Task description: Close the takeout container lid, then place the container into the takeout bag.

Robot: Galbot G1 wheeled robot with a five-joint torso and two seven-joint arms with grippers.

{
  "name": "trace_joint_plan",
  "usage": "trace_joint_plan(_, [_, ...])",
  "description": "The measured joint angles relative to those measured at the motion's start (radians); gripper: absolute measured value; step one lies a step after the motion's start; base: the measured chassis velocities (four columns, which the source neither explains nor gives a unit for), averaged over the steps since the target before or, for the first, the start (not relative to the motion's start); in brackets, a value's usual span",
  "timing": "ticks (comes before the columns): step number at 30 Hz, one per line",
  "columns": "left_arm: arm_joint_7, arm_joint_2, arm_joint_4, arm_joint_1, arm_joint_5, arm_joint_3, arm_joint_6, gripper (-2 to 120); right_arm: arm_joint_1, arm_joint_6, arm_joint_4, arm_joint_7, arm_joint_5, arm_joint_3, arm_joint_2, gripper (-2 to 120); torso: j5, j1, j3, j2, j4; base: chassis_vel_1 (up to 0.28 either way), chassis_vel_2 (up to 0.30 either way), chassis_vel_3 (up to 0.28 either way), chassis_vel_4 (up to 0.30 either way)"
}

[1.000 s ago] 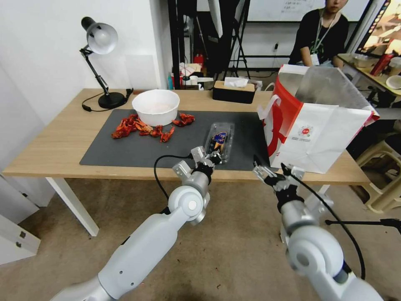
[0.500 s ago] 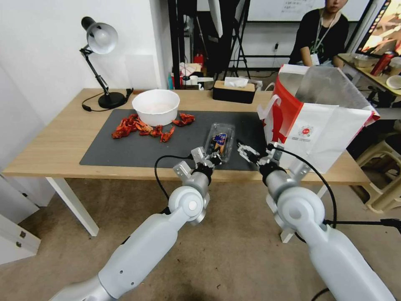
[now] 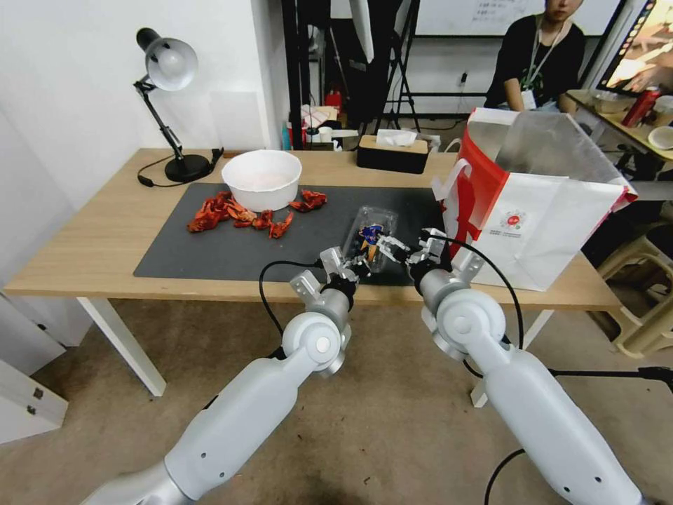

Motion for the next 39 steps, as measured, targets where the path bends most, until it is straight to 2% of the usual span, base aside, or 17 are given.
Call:
trace_joint_plan(8, [-0.001, 0.001, 0.001, 0.0, 0.0, 0.001, -0.001, 0, 0.026, -0.001, -0.05, -0.004, 0.001, -0.02, 0.019, 96, 0.0, 0.0, 0.0, 0.0, 0.0, 0.0, 0.0, 0.0, 0.0])
trace_joint_plan(14, [-0.001, 0.0, 0.001, 0.0, -0.001, 0.002, -0.003, 0, 0.033, -0.004, -0.076, -0.009, -0.002, -0.024, 0.04, 77, 0.0, 0.0, 0.0, 0.0, 0.0, 0.0, 0.0, 0.0, 0.0])
trace_joint_plan(17, [-0.002, 0.001, 0.0, 0.0, -0.001, 0.002, -0.003, 0, 0.033, -0.005, -0.08, -0.01, -0.003, -0.025, 0.042, 74, 0.0, 0.0, 0.0, 0.0, 0.0, 0.0, 0.0, 0.0, 0.0])
trace_joint_plan(20, [-0.003, 0.002, -0.003, 0.0, -0.002, 0.003, -0.004, 0, 0.036, -0.006, -0.092, -0.011, -0.005, -0.025, 0.053, 55, 0.0002, 0.0, 0.0, 0.0, 0.0, 0.0, 0.0, 0.0, 0.0])
trace_joint_plan(22, [-0.004, 0.003, -0.003, 0.0, -0.002, 0.003, -0.004, 0, 0.036, -0.007, -0.094, -0.011, -0.006, -0.025, 0.055, 53, 0.0001, 0.0, 0.0, 0.0, 0.0, 0.0, 0.0, 0.0, 0.0])
trace_joint_plan(24, [-0.004, 0.003, -0.003, 0.0, -0.002, 0.004, -0.004, 0, 0.037, -0.007, -0.1, -0.011, -0.009, -0.026, 0.058, 41, 0.0001, 0.0, 0.0, 0.0, 0.0, 0.0, 0.0, 0.0, 0.0])
trace_joint_plan(25, [-0.004, 0.003, -0.003, 0.0, -0.002, 0.004, -0.004, 0, 0.037, -0.007, -0.1, -0.011, -0.009, -0.026, 0.058, 41, 0.0001, 0.0, 0.0, 0.0, 0.0, 0.0, 0.0, 0.0, 0.0])
trace_joint_plan(28, [-0.004, 0.006, -0.004, 0.0, -0.002, 0.005, -0.005, 0, 0.038, -0.007, -0.105, -0.014, -0.014, -0.026, 0.063, 26, 0.0, 0.0, 0.0, 0.0, 0.0, 0.0, 0.0, 0.0, 0.0])
trace_joint_plan(30, [-0.004, 0.007, -0.004, -0.001, -0.002, 0.005, -0.005, 0, 0.038, -0.007, -0.106, -0.014, -0.016, -0.026, 0.064, 23, 0.0, 0.0, 0.0, 0.0, 0.0, 0.0, 0.0, 0.0, 0.0])
trace_joint_plan(33, [-0.004, 0.009, -0.004, -0.001, 0.011, 0.005, -0.008, 0, 0.038, -0.005, -0.108, -0.015, -0.02, -0.026, 0.065, 8, 0.0, 0.0, 0.0, 0.0, 0.0, 0.0, 0.0, 0.0, 0.0])
trace_joint_plan(34, [-0.004, 0.009, -0.004, -0.001, 0.011, 0.005, -0.008, 0, 0.038, -0.005, -0.108, -0.015, -0.02, -0.026, 0.065, 8, 0.0, 0.0, 0.0, 0.0, 0.0, 0.0, 0.0, 0.0, 0.0])
trace_joint_plan(36, [-0.003, 0.013, -0.007, 0.0, 0.039, 0.002, -0.017, 0, 0.037, -0.004, -0.108, -0.015, -0.022, -0.026, 0.065, 0, 0.0, 0.0, 0.0, 0.0, 0.0002, 0.0, 0.0, 0.0, 0.0])
trace_joint_plan(39, [0.001, 0.021, -0.018, 0.006, 0.083, -0.004, -0.021, 0, 0.037, -0.004, -0.11, -0.016, -0.026, -0.024, 0.065, 0, 0.0001, 0.0, 0.0, 0.0, 0.0001, 0.0, 0.0, 0.0, 0.0])
